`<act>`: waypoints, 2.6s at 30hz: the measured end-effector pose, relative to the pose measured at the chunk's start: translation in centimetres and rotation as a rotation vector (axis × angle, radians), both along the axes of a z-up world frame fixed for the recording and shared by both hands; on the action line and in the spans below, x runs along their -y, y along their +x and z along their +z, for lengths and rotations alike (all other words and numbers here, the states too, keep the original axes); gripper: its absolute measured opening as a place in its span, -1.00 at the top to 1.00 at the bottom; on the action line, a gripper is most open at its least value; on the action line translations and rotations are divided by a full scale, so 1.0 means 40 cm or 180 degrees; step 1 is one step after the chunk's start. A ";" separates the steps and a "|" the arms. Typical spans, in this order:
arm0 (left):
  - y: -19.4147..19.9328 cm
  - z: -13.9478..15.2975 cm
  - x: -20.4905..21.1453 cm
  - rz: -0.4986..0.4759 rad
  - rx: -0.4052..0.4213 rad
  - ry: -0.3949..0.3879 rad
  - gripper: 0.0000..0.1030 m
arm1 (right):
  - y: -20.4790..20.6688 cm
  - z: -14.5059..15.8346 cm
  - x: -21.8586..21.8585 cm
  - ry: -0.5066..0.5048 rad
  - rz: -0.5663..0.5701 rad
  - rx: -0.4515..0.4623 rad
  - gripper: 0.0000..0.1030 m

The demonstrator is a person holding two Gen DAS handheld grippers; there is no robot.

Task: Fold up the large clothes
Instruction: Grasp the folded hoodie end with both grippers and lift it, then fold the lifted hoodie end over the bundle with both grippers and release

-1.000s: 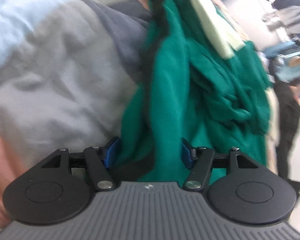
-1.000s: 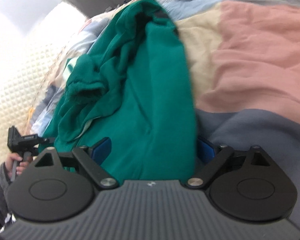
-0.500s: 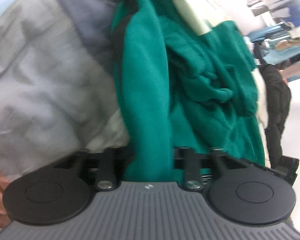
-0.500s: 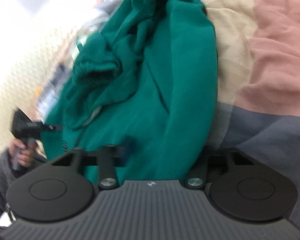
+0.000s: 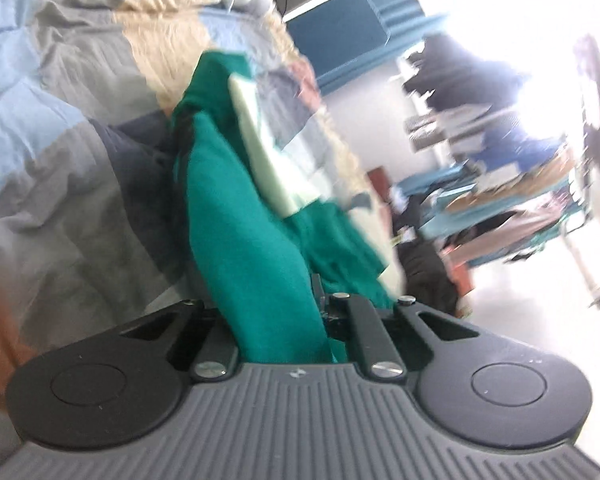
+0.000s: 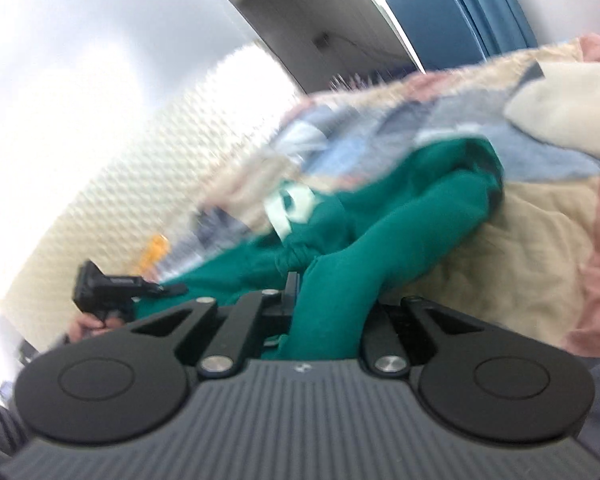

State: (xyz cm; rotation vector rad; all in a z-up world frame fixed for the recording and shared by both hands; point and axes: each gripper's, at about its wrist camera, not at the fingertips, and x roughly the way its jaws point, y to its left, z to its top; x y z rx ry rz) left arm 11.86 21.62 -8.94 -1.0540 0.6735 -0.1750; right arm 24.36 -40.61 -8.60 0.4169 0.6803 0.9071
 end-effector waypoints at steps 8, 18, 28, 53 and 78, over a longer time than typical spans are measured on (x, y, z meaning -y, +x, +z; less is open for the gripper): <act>-0.175 0.052 -0.038 0.0067 0.0138 -0.0379 0.82 | -0.111 0.043 0.061 0.0503 -0.0362 -0.0062 0.79; -0.071 0.003 -0.025 0.0443 0.0314 -0.0482 0.81 | -0.032 -0.011 0.024 0.0665 -0.0738 -0.0471 0.78; 0.265 -0.033 -0.055 0.0856 0.0560 -0.0292 0.80 | 0.305 -0.074 -0.041 0.0788 -0.1667 -0.0876 0.78; 0.650 -0.310 -0.094 0.0748 0.0626 0.0213 0.72 | 0.624 -0.422 -0.119 0.0440 -0.1820 -0.1203 0.78; 0.303 -0.060 0.213 0.0074 0.0895 0.2056 -0.36 | 0.202 -0.075 -0.223 -0.0695 -0.2003 0.0525 -0.24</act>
